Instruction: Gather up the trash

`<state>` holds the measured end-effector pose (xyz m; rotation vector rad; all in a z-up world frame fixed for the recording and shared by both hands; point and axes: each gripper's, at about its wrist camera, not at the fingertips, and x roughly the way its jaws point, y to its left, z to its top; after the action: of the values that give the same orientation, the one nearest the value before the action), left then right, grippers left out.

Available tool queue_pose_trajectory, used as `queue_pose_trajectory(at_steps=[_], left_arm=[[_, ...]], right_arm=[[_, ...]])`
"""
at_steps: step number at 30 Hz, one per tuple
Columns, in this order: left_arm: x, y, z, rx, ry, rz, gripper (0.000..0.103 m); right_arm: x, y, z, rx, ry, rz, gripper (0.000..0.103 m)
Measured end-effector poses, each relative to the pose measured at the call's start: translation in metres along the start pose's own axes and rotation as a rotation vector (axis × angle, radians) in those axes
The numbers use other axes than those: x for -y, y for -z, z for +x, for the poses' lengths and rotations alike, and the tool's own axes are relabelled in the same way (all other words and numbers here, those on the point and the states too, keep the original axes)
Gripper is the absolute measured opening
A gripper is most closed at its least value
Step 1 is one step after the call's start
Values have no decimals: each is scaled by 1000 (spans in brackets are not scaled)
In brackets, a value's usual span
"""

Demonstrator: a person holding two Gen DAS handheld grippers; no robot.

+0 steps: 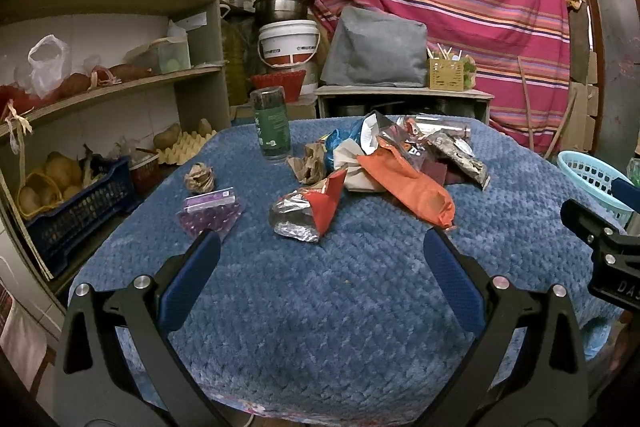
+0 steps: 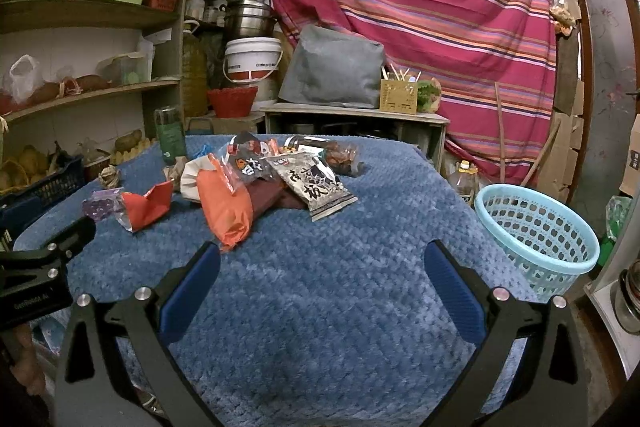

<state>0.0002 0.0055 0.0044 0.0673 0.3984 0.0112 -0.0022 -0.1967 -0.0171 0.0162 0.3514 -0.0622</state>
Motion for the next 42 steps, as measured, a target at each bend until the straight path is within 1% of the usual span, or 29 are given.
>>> queue_pose_trajectory(at_steps=[13,42], left_arm=[[-1,6,10,-19,-16,1,98],[-1,5,10,-18,-16,1,98]], right_arm=[[0,0,1,-2,0,-1,99],[0,-1,3,7,12,-9,99]])
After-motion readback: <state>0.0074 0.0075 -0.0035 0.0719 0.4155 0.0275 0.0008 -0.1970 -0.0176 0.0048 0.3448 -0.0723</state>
